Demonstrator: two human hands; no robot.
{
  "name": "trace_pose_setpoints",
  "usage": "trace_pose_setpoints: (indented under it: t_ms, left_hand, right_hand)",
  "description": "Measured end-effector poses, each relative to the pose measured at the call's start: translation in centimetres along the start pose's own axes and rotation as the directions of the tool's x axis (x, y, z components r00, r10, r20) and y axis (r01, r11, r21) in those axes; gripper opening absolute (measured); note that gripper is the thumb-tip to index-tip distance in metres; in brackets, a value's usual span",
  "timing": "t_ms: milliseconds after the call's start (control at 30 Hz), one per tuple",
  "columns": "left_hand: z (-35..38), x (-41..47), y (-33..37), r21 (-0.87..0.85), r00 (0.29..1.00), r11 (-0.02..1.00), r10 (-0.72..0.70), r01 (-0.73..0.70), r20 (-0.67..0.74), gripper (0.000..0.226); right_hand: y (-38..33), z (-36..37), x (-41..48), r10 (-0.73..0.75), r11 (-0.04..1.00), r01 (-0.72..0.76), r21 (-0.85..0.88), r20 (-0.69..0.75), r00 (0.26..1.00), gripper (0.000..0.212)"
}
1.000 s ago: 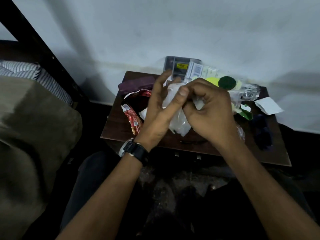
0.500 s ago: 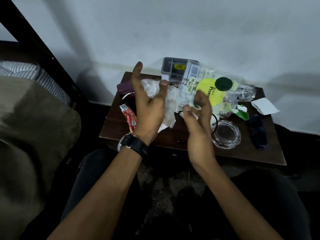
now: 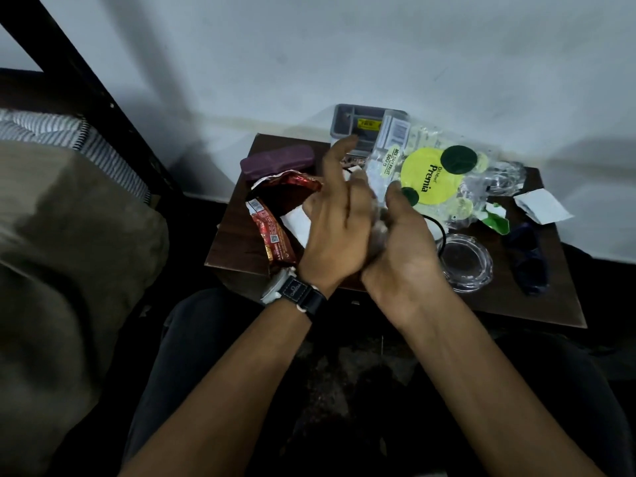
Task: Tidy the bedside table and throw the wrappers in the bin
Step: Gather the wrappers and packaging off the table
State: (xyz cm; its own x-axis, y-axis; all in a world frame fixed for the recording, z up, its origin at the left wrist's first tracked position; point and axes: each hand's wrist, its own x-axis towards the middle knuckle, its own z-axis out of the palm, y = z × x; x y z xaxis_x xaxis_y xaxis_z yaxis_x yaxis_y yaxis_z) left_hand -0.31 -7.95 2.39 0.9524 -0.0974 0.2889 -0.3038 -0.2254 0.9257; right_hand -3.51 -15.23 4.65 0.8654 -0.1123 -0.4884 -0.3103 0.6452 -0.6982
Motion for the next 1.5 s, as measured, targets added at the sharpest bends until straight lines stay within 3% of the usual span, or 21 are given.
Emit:
trace_pose_setpoints:
  t_ms: [167,267,333,467,567,633,733,833,900,967,1067,1167,1367,1500]
  left_hand:
    - [0.6,-0.3,-1.0,0.009,0.984,1.0,0.0,-0.002,0.177,0.076]
    - [0.4,-0.5,-1.1,-0.011,0.978,1.0,-0.012,0.014,0.206,0.075]
    - [0.3,-0.3,-1.1,-0.011,0.988,1.0,-0.013,0.015,0.156,0.072]
    - [-0.2,0.0,-1.1,-0.093,0.982,0.984,-0.159,0.15,-0.099,0.063]
    - [-1.8,0.8,-1.6,0.036,0.967,0.997,-0.056,0.067,-0.249,0.062]
    - [-3.3,1.5,-1.6,0.126,0.929,0.992,0.02,0.028,-0.369,0.055]
    - [-6.6,2.8,-2.0,0.14,0.848,0.99,0.053,0.025,-0.527,0.042]
    - [-10.2,3.7,-2.9,0.153,0.801,0.987,0.05,0.052,-0.596,0.039]
    - [-12.1,3.9,-3.7,0.169,0.808,0.98,0.011,0.109,-0.59,0.039]
    - [-13.3,3.9,-4.3,0.187,0.827,0.967,-0.041,0.175,-0.56,0.039]
    - [-13.9,3.7,-4.6,0.235,0.853,0.94,-0.095,0.246,-0.514,0.04]
    - [-13.8,3.5,-4.9,0.285,0.877,0.921,-0.108,0.265,-0.468,0.039]
    - [-13.9,3.9,-5.1,0.209,0.888,0.932,-0.188,0.296,-0.42,0.03]
    - [-13.6,4.0,-5.2,0.165,0.886,0.939,-0.212,0.301,-0.412,0.029]
  right_hand:
    - [0.7,-0.9,0.4,-0.166,0.953,0.142,-0.266,-0.072,0.983,0.065]
    - [1.3,-1.0,0.4,-0.206,0.96,0.207,-0.19,0.027,0.978,0.061]
    - [0.7,-0.1,0.0,-0.245,0.961,0.258,-0.096,0.13,0.961,0.066]
    - [-0.5,1.4,0.0,-0.342,0.935,0.354,-0.004,0.255,0.904,0.076]
    - [-0.7,2.2,0.7,-0.279,0.925,0.352,-0.142,0.374,0.884,0.092]
    - [-0.7,2.6,1.0,-0.363,0.798,0.48,-0.364,0.345,0.865,0.1]
    - [-0.3,2.3,3.1,-0.531,0.4,0.654,-0.642,0.419,0.736,0.076]
    - [0.6,1.7,6.4,-0.306,-0.018,0.563,-0.827,0.54,0.784,0.099]
    - [1.2,2.3,7.9,-0.125,-0.26,0.531,-0.806,0.574,0.809,0.12]
    - [1.7,3.3,8.8,0.026,-0.423,0.548,-0.722,0.595,0.803,0.135]
    - [2.6,5.0,9.9,0.155,-0.557,0.558,-0.615,0.583,0.797,0.142]
    - [3.4,6.6,10.8,0.19,-0.631,0.536,-0.56,0.559,0.807,0.134]
    - [4.7,7.6,12.1,0.255,-0.65,0.537,-0.538,0.512,0.82,0.088]
    - [5.2,7.6,12.4,0.262,-0.604,0.551,-0.577,0.509,0.82,0.052]
